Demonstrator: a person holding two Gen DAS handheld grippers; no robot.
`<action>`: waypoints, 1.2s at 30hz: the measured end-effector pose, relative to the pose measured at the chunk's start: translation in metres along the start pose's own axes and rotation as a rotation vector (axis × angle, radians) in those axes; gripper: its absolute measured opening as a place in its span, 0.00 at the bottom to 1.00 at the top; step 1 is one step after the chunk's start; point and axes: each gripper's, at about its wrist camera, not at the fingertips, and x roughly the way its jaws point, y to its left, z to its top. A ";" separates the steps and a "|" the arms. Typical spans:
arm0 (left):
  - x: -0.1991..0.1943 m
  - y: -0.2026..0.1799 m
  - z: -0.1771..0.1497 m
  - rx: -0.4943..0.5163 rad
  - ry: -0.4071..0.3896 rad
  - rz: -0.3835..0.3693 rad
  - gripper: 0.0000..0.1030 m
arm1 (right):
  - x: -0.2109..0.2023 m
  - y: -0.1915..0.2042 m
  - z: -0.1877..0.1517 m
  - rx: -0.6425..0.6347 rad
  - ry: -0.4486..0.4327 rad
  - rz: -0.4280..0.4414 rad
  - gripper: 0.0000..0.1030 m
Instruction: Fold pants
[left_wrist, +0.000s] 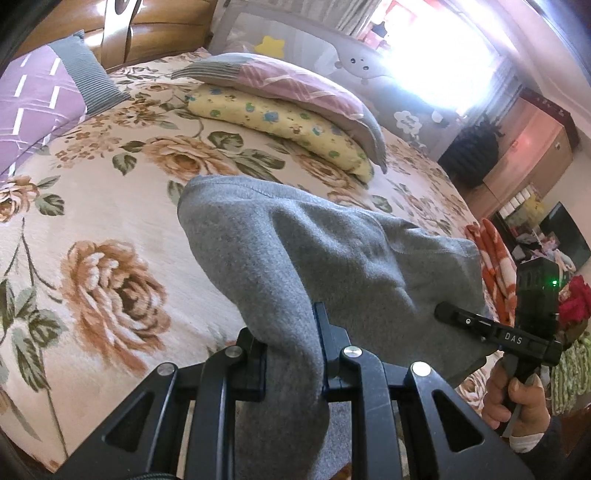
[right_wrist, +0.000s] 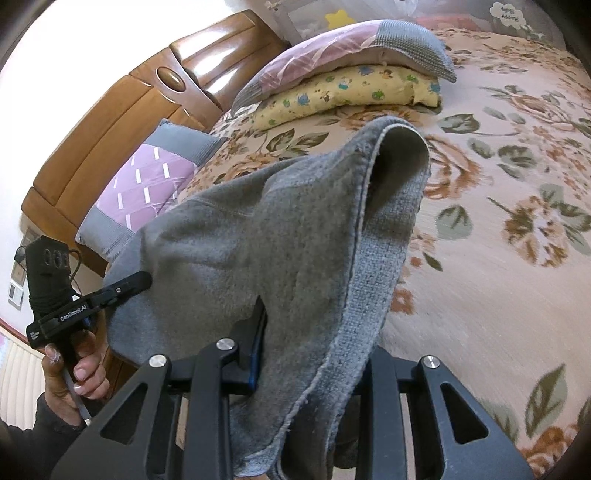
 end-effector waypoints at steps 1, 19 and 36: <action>0.002 0.003 0.002 -0.003 0.000 0.003 0.18 | 0.004 0.000 0.002 0.000 0.003 0.001 0.29; 0.056 0.031 0.008 -0.012 0.079 0.041 0.19 | 0.058 -0.022 0.025 0.016 0.081 -0.030 0.29; 0.028 0.047 -0.024 0.037 0.098 0.092 0.26 | 0.044 -0.059 0.008 0.076 0.066 -0.153 0.69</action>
